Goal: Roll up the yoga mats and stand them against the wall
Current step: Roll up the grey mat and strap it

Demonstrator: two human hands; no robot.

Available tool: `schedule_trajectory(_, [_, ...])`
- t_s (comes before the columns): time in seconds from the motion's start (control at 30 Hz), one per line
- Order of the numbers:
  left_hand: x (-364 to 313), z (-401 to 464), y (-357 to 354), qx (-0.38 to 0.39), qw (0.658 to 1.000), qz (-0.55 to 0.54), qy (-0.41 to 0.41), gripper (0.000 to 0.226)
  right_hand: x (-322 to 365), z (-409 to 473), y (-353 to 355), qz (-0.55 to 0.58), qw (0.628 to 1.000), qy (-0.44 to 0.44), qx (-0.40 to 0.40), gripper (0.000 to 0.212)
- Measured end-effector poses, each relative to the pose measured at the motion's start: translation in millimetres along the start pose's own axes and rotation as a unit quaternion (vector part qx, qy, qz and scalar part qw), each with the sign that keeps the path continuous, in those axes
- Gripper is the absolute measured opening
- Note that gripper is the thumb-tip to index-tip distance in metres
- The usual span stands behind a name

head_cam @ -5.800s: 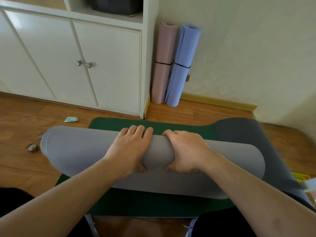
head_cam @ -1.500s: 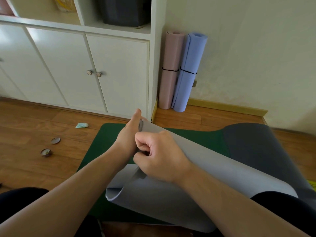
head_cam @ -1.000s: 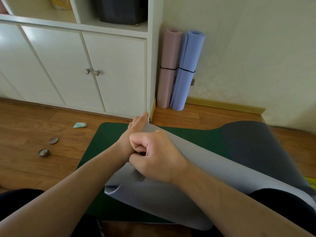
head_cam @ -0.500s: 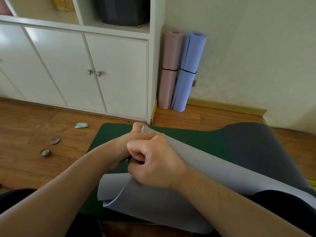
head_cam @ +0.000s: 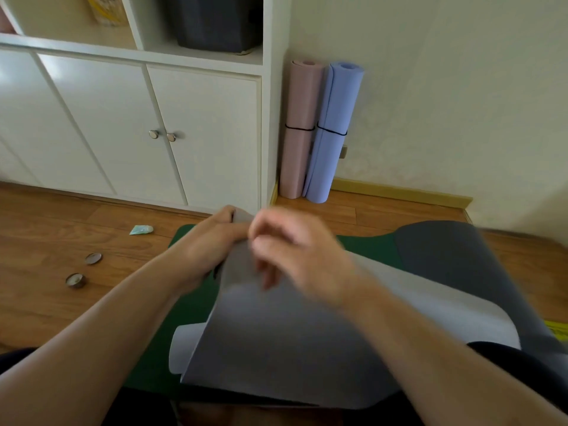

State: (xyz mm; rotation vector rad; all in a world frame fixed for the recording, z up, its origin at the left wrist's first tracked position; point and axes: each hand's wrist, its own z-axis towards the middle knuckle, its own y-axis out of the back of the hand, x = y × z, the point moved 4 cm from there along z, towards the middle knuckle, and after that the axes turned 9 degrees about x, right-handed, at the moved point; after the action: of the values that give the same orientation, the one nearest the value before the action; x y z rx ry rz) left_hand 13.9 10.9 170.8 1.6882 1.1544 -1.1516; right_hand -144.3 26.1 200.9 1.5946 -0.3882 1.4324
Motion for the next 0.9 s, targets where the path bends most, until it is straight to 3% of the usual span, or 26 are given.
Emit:
schedule_trajectory(0.07, [-2.6, 0.7, 10.7, -0.024, 0.999, -0.022, 0.013, 0.032, -13.6, -7.7, 51.8, 0.006, 0.993, -0.034, -0.117, 0.021])
schedule_trajectory(0.13, [-9.0, -2.1, 24.0, -0.047, 0.998, -0.028, 0.006, 0.032, -33.4, -20.2, 101.7, -0.113, 0.977, -0.083, -0.159, 0.032])
schedule_trajectory(0.2, [-13.2, -8.6, 38.5, -0.063, 0.997, -0.042, -0.007, 0.031, -55.6, -35.4, 133.1, -0.194, 0.963, -0.154, -0.103, 0.044])
schedule_trajectory(0.33, [-15.8, -19.5, 57.7, -0.098, 0.994, -0.050, -0.012, 0.028, -83.1, -54.8, 131.4, -0.289, 0.922, -0.248, 0.064, 0.097])
schedule_trajectory(0.4, [-13.5, -21.5, 58.6, -0.117, 0.991, -0.071, -0.006, 0.028, -92.9, -53.2, 118.5, -0.347, 0.906, -0.232, 0.070, 0.120])
schedule_trajectory(0.5, [-8.2, -22.2, 56.0, -0.129, 0.986, -0.105, 0.010, 0.027, -98.0, -46.2, 100.2, -0.439, 0.871, -0.218, 0.043, 0.138])
schedule_trajectory(0.7, [1.4, -21.5, 61.6, -0.147, 0.977, -0.147, 0.056, 0.029, -109.4, -36.2, 79.5, -0.528, 0.828, -0.188, 0.021, 0.134])
schedule_trajectory(0.83, [7.5, -19.8, 69.3, -0.148, 0.975, -0.144, 0.086, 0.039, -110.6, -31.6, 71.9, -0.519, 0.838, -0.168, 0.026, 0.103])
schedule_trajectory(0.9, [6.3, -16.2, 76.1, -0.144, 0.981, -0.102, 0.086, 0.032, -105.4, -28.2, 70.8, -0.519, 0.841, -0.153, 0.019, 0.092])
